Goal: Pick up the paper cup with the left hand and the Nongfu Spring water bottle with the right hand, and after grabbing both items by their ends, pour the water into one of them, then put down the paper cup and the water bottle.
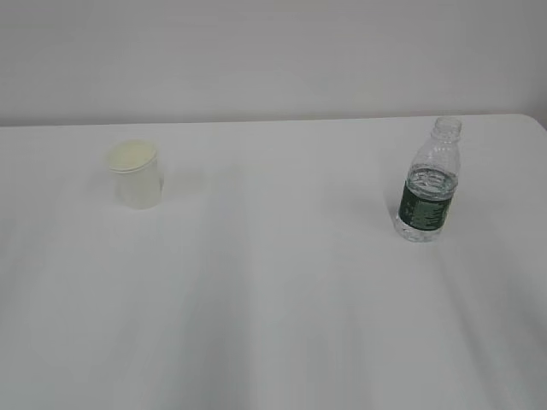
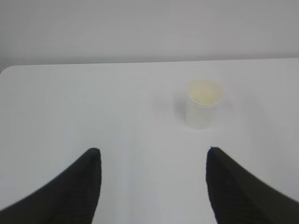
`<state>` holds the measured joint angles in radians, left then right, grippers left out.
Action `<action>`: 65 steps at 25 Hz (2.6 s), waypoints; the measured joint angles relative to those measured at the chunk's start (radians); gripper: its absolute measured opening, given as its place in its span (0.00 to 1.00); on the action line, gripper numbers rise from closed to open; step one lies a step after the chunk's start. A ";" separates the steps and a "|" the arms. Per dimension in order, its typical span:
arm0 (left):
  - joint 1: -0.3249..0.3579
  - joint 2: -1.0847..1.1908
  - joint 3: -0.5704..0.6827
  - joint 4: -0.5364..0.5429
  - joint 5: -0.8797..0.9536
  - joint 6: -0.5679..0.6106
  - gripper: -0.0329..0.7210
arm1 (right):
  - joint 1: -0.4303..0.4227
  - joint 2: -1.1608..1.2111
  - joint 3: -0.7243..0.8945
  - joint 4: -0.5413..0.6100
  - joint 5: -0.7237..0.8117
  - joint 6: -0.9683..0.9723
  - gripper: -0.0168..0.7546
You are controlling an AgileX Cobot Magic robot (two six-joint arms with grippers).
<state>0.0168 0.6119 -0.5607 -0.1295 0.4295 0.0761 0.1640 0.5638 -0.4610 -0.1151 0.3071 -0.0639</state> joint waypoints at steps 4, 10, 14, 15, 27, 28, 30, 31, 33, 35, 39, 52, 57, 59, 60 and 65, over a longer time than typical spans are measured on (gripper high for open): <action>0.000 0.020 0.018 0.000 -0.072 0.000 0.70 | 0.000 0.000 0.018 0.000 -0.062 0.000 0.72; 0.000 0.039 0.110 -0.002 -0.206 0.000 0.70 | 0.000 0.000 0.067 0.000 -0.173 0.000 0.72; 0.000 0.043 0.122 -0.005 -0.274 0.000 0.70 | 0.000 0.002 0.078 0.000 -0.217 0.000 0.72; 0.000 0.043 0.122 -0.005 -0.291 0.000 0.70 | 0.000 0.010 0.078 0.000 -0.225 0.000 0.72; 0.000 0.212 0.122 -0.005 -0.397 0.000 0.70 | 0.000 0.207 0.078 0.000 -0.395 0.026 0.72; 0.000 0.234 0.122 -0.005 -0.414 0.000 0.70 | 0.000 0.222 0.078 0.000 -0.411 0.028 0.72; 0.000 0.268 0.122 -0.005 -0.450 0.000 0.70 | 0.000 0.251 0.078 0.000 -0.435 0.030 0.72; 0.000 0.287 0.122 -0.009 -0.474 0.000 0.70 | 0.000 0.263 0.078 0.000 -0.449 0.032 0.72; 0.000 0.322 0.142 -0.020 -0.534 0.000 0.70 | 0.000 0.295 0.079 0.000 -0.470 0.041 0.72; 0.000 0.358 0.180 -0.048 -0.621 0.000 0.70 | 0.000 0.328 0.081 0.000 -0.497 0.046 0.72; -0.026 0.390 0.249 -0.092 -0.766 0.000 0.70 | 0.000 0.406 0.114 0.000 -0.601 0.064 0.72; -0.212 0.430 0.293 -0.052 -0.863 0.000 0.70 | 0.000 0.596 0.292 -0.025 -0.952 0.091 0.72; -0.278 0.481 0.421 -0.048 -1.079 -0.004 0.69 | 0.000 0.596 0.338 -0.040 -1.029 0.091 0.72; -0.298 0.494 0.484 -0.044 -1.176 -0.006 0.69 | 0.000 0.596 0.348 -0.050 -1.033 0.091 0.72; -0.305 0.499 0.507 -0.037 -1.217 -0.007 0.69 | 0.000 0.596 0.349 -0.051 -1.036 0.091 0.72; -0.312 0.508 0.557 0.056 -1.293 -0.037 0.69 | 0.000 0.606 0.389 -0.066 -1.103 0.090 0.72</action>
<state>-0.2955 1.1194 -0.0034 -0.0731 -0.8632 0.0394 0.1640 1.1696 -0.0718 -0.1808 -0.7957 0.0256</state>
